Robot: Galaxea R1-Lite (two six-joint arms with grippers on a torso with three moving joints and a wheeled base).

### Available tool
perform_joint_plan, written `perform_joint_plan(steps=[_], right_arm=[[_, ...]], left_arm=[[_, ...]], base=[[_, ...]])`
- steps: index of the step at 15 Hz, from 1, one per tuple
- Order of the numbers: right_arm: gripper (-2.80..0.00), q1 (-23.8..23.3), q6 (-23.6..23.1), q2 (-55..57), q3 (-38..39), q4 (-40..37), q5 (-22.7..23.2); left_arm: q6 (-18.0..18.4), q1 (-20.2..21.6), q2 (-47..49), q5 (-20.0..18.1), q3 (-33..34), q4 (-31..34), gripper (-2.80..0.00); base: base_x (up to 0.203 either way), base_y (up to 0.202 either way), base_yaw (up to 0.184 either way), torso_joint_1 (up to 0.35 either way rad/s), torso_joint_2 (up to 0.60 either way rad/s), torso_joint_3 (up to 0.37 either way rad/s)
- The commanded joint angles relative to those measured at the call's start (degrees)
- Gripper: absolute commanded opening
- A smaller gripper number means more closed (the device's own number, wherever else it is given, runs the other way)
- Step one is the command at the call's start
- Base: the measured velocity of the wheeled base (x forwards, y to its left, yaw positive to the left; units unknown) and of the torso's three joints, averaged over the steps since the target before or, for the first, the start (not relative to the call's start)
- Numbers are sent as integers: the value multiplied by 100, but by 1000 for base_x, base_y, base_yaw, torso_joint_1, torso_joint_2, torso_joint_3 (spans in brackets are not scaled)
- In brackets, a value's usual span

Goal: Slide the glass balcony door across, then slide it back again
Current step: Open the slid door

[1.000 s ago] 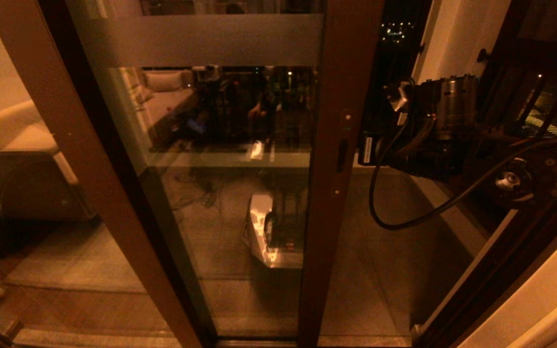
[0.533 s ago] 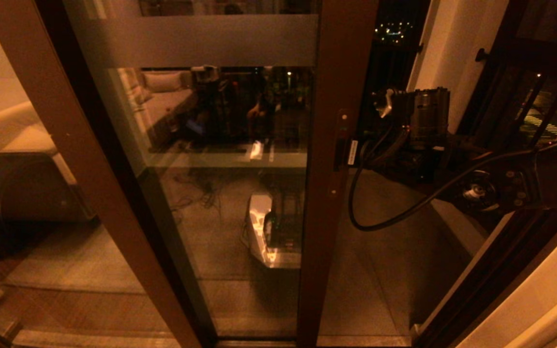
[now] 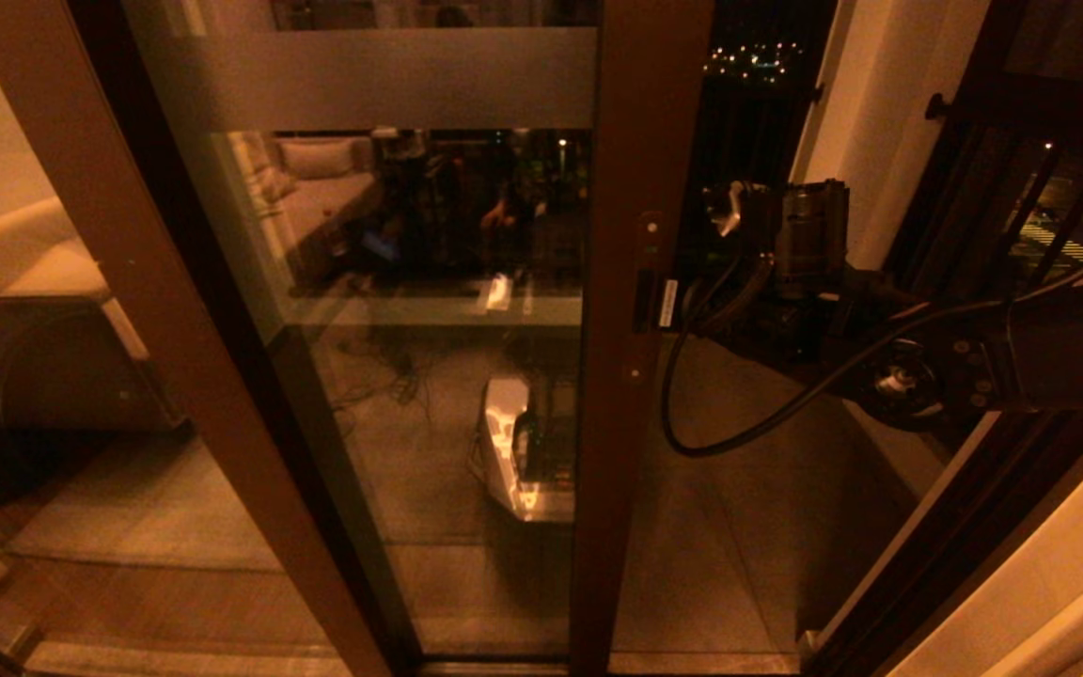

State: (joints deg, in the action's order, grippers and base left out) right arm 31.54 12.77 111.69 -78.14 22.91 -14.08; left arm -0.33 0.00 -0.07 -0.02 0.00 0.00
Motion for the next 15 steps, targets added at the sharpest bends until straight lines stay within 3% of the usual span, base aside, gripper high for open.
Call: perform_joint_plan(steps=[1, 15], right_arm=[[-280, 19, 6, 28, 0, 12, -16], [-280, 332, 24, 327, -430, 12, -112]], left_arm=[[-2, 0, 7, 2, 9, 0, -280], [-2, 0, 7, 9, 9, 0, -280]], base=[[0, 0, 0, 0, 0, 0], [0, 0, 0, 0, 0, 0]])
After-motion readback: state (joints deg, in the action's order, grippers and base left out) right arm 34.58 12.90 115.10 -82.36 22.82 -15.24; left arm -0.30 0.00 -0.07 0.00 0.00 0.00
